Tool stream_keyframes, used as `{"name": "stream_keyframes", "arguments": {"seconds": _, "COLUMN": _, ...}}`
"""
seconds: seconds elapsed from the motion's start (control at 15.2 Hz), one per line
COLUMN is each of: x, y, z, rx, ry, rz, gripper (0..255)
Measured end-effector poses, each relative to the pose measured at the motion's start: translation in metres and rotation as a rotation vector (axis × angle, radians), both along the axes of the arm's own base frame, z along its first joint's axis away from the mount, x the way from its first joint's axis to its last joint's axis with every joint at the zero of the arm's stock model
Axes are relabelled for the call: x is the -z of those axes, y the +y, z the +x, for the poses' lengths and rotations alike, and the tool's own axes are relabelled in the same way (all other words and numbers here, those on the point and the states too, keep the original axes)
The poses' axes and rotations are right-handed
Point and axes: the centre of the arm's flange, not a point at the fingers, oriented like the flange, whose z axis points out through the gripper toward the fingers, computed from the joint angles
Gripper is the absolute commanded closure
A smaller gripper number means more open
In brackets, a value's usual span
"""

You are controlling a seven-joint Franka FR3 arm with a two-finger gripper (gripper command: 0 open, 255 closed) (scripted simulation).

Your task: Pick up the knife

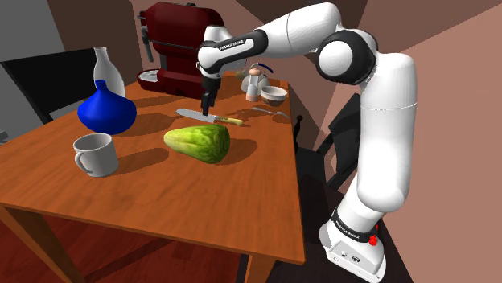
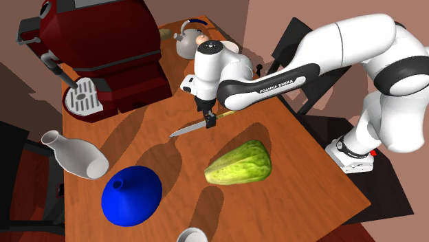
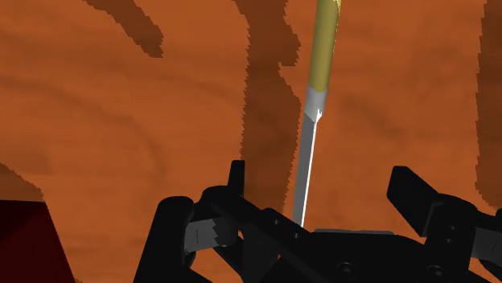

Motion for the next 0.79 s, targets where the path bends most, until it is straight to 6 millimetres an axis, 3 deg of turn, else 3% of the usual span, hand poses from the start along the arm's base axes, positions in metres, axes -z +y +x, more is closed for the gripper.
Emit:
{"name": "stream_keyframes", "arguments": {"seconds": 0.46, "x": 0.035, "y": 0.001, "z": 0.003, "rx": -0.004, "ry": -0.001, "rz": 0.001, "gripper": 0}}
{"name": "stream_keyframes", "arguments": {"seconds": 0.53, "x": 0.037, "y": 0.001, "z": 0.004, "rx": -0.004, "ry": -0.001, "rz": 0.001, "gripper": 255}}
{"name": "stream_keyframes", "arguments": {"seconds": 0.79, "x": 0.038, "y": 0.0, "z": 0.004, "rx": -0.004, "ry": -0.002, "rz": 0.001, "gripper": 255}}
